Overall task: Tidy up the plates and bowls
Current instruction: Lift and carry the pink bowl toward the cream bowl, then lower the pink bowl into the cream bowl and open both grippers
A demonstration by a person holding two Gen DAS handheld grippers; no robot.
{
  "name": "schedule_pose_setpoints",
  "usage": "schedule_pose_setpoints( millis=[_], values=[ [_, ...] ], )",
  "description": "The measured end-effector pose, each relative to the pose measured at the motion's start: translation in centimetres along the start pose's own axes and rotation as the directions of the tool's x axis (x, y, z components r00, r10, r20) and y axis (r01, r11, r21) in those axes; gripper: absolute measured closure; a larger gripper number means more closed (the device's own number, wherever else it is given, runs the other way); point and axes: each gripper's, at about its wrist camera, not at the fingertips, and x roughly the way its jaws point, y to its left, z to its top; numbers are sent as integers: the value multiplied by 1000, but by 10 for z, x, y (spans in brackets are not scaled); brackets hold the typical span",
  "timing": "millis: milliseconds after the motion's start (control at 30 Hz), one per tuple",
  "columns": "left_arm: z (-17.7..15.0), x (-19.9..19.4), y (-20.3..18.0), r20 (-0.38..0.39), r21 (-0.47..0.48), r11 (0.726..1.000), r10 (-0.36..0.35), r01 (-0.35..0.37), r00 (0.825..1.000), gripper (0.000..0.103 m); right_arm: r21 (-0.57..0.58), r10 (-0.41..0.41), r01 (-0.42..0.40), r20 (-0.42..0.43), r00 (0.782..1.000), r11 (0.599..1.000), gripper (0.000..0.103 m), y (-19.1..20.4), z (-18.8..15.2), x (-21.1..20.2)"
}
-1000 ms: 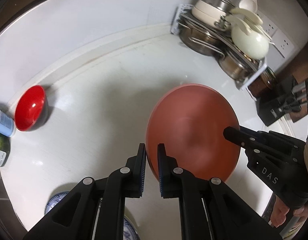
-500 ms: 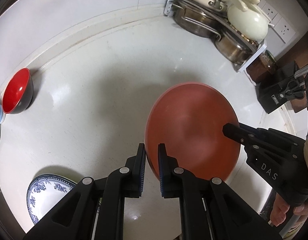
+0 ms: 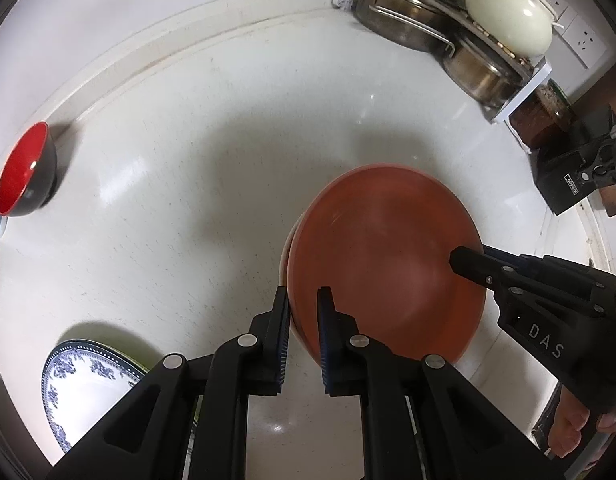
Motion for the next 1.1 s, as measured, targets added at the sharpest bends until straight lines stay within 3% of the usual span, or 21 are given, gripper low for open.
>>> schedule_pose_setpoints(
  millis=[367,500,567,700,1100],
  values=[
    [0,8,3,-14,-19,1000,-18,17,1000,88,-9,-3,3,-5,1000,1000,90,4,1,9],
    [0,7,4,-20,-19,999,-39,39,999,81,-11,-8,8,-1,1000,1000,90,3,0,8],
    [0,6,5,-19,-18,999,-36,36,999,74,-15,-8,8,-4,1000,1000,87,3,0,8],
    [-2,3,8,-2,-31,999,-30,30,1000,60,-24,-28,27,-10,1000,999,68,4,0,8],
    [3,-27,25,87,-51,999,5,0,996,51,-62,-59,63,62,996,996,61,23,4,-16]
  ],
)
